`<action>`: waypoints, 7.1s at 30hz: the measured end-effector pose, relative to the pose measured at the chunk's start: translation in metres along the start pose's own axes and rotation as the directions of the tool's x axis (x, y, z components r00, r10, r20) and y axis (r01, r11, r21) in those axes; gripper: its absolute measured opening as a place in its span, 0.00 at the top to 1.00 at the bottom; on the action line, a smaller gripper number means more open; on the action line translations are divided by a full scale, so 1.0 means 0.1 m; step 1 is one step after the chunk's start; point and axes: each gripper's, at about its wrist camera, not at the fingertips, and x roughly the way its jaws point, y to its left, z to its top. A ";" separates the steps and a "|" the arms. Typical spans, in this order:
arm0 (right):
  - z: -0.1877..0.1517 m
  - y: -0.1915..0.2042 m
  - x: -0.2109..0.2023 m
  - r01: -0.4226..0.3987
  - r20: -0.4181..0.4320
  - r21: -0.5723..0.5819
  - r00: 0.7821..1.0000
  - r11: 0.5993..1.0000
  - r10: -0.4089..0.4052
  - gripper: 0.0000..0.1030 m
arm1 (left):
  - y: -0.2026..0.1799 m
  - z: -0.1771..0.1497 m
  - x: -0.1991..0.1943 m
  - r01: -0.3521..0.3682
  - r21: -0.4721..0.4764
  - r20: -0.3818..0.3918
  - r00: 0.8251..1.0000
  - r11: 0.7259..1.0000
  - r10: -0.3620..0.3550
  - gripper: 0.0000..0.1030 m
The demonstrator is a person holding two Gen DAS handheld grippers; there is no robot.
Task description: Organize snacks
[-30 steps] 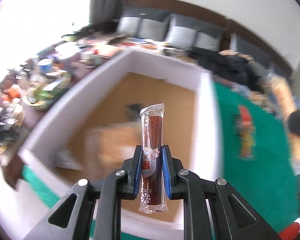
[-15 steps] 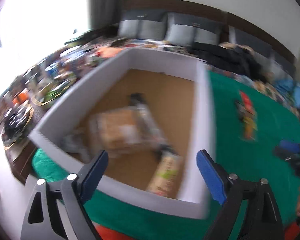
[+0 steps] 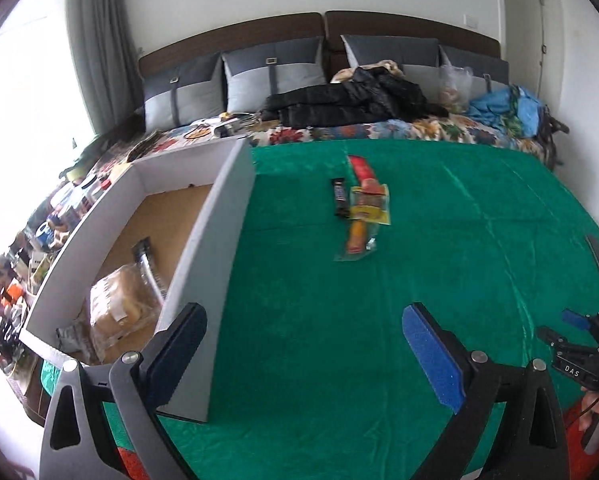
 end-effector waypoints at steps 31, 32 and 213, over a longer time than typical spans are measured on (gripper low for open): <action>-0.14 0.05 0.12 -0.121 0.011 0.011 0.993 0.993 0.121 0.32 | -0.36 0.04 1.30 0.218 -0.011 -0.258 0.942 0.976 -0.214 0.05; -0.14 0.04 0.12 -0.126 0.010 0.014 0.992 0.992 0.126 0.32 | -0.35 0.16 1.41 0.230 -0.018 -0.260 0.939 0.973 -0.227 0.05; 2.05 4.21 -0.46 -0.638 -0.201 -0.302 0.769 0.709 0.607 0.35 | 2.97 -0.15 0.38 -0.228 -0.366 -0.164 0.970 0.902 0.179 0.17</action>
